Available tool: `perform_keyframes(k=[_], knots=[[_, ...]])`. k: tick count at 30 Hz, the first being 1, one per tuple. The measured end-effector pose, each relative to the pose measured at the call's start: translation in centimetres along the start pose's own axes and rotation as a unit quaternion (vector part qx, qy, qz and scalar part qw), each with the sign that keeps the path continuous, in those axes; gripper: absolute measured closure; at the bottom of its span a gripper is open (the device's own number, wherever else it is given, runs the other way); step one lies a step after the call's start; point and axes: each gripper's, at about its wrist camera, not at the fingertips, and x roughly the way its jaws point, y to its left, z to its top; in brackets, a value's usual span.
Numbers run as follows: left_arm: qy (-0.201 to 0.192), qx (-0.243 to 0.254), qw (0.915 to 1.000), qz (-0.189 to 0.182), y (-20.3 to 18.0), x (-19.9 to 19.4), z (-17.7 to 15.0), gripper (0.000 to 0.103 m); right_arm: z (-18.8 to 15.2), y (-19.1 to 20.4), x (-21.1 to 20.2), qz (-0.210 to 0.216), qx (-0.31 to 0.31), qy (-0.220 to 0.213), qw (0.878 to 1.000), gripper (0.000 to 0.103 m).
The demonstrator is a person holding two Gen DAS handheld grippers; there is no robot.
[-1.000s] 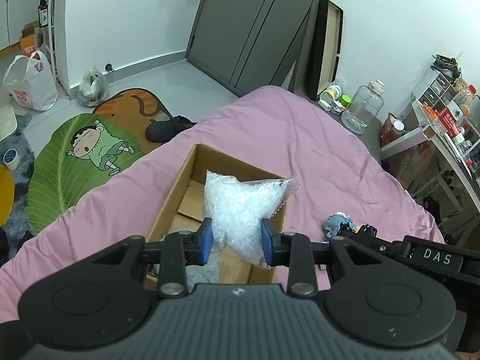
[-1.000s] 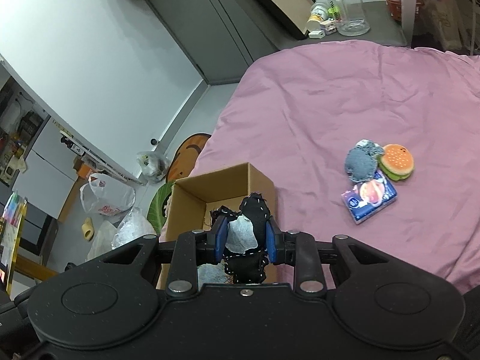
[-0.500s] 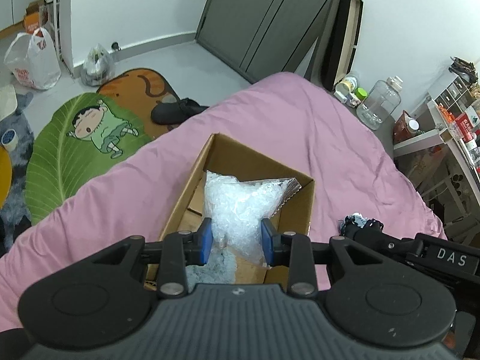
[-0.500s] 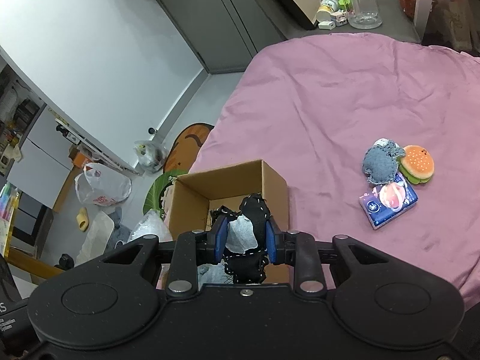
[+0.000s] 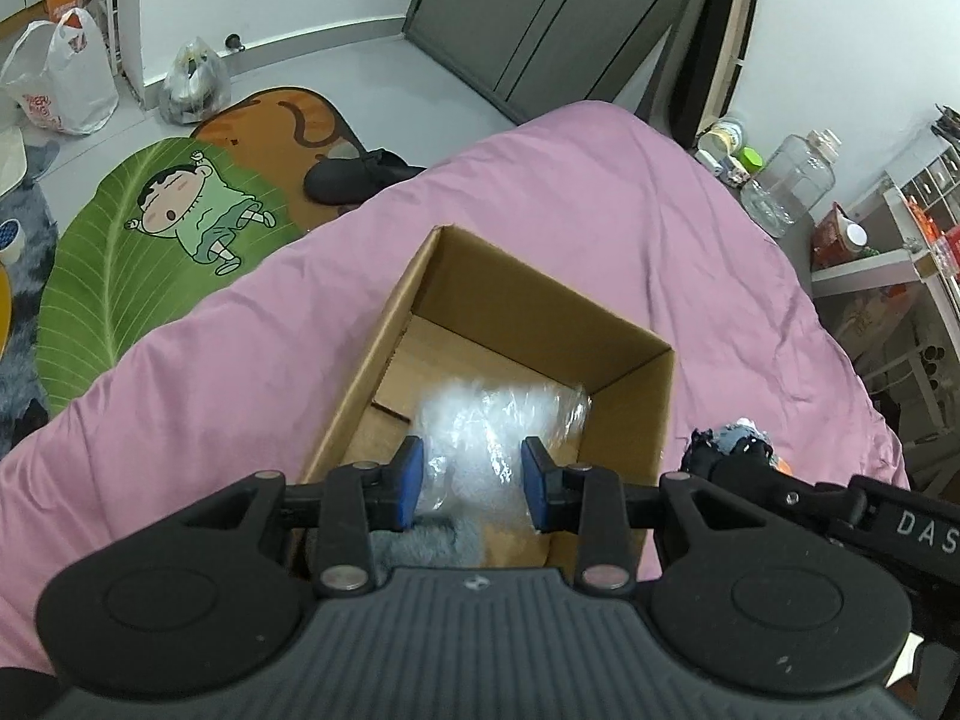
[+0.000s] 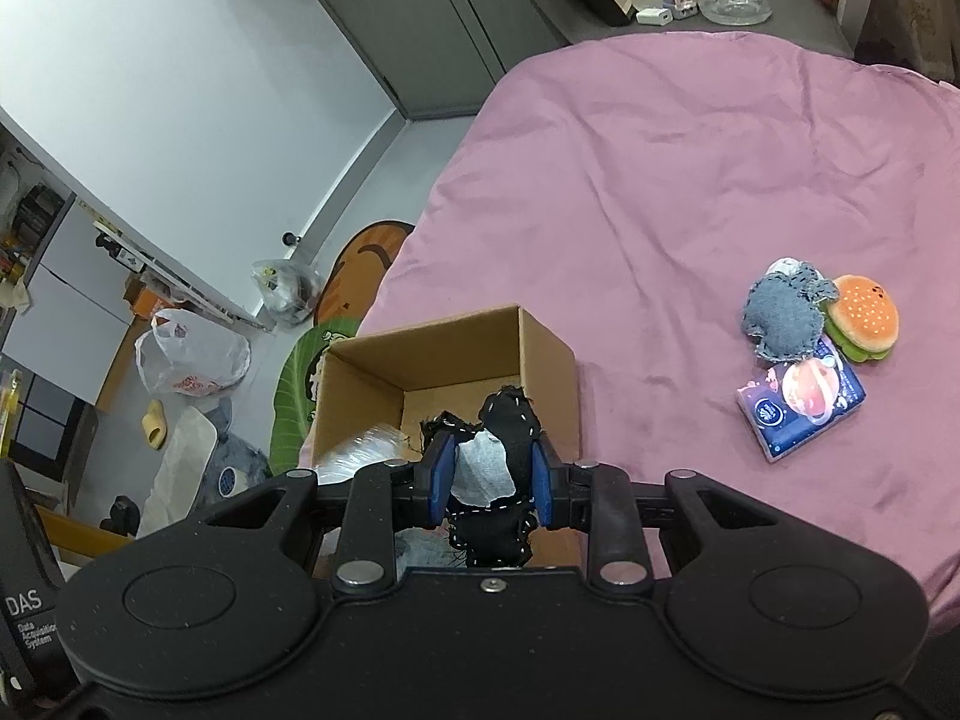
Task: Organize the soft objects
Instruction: 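Lower both items into the box and open both grippers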
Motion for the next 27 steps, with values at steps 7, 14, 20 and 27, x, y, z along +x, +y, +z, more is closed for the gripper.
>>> perform_keyframes(k=[7, 14, 20, 27], knots=[[-0.004, -0.008, 1.0000, 0.001, 0.1, 0.4, 1.0, 0.070, 0.6, 0.1, 0.8, 0.000, 0.000, 0.006, 1.000, 0.076], [-0.016, -0.013, 0.9998, -0.001, 0.3, -1.1, 1.6, 0.068, 0.5, 0.7, 1.5, 0.004, -0.002, 0.011, 1.000, 0.076], [-0.005, -0.034, 0.9993, 0.012, 1.5, -2.2, 1.6, 0.060, 0.5, 1.8, 1.9, 0.014, -0.008, 0.012, 1.000, 0.075], [-0.013, -0.042, 0.9988, 0.022, 2.6, -3.8, 1.4, 0.020, 0.8, 1.9, 0.4, 0.015, 0.002, 0.000, 1.000, 0.054]])
